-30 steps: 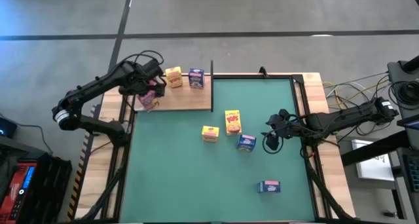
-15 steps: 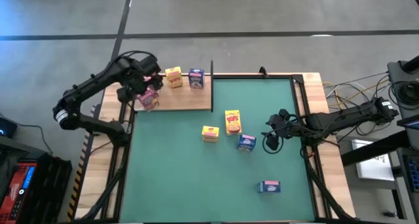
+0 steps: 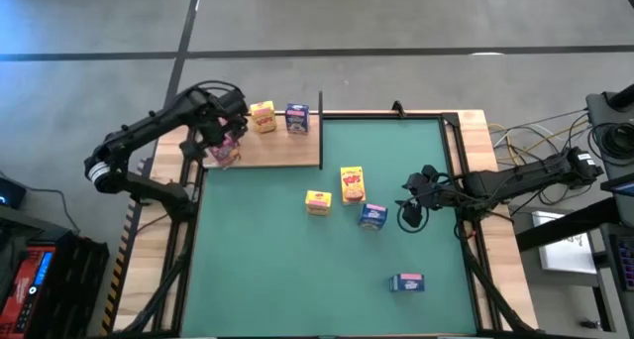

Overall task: Stack cereal on shelf
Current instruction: Put the pink cereal box on the shelf aligned with the pink cereal boxes

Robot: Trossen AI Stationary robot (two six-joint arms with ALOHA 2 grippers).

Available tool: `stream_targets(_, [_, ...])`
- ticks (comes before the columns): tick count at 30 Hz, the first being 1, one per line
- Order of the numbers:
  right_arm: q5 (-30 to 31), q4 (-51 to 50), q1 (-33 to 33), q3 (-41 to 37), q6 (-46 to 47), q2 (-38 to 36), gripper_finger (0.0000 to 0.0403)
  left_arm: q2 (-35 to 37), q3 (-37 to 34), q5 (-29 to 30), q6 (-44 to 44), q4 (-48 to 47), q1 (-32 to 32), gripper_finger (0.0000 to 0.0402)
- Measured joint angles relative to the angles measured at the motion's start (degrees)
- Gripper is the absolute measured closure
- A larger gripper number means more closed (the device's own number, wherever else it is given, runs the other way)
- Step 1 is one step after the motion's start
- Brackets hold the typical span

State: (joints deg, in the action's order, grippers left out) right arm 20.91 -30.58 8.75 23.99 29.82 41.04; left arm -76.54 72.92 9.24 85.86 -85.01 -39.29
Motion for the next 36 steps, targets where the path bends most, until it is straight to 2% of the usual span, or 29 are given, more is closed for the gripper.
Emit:
stream_targets(22, [0.00,0.00,0.00,0.00,0.00,0.00,0.0142,0.05,-5.02,3.32,3.70,6.46,-0.96,0.0002])
stream_targets(31, [0.00,0.01,0.00,0.00,0.00,0.00,0.0142,0.05,-7.04,4.83,3.16,8.98,-0.96,0.0033])
stream_targets(36, [0.00,-0.01,0.00,0.00,0.00,0.00,0.0142,0.05,-7.10,5.51,-0.27,9.43,-0.96,0.0052])
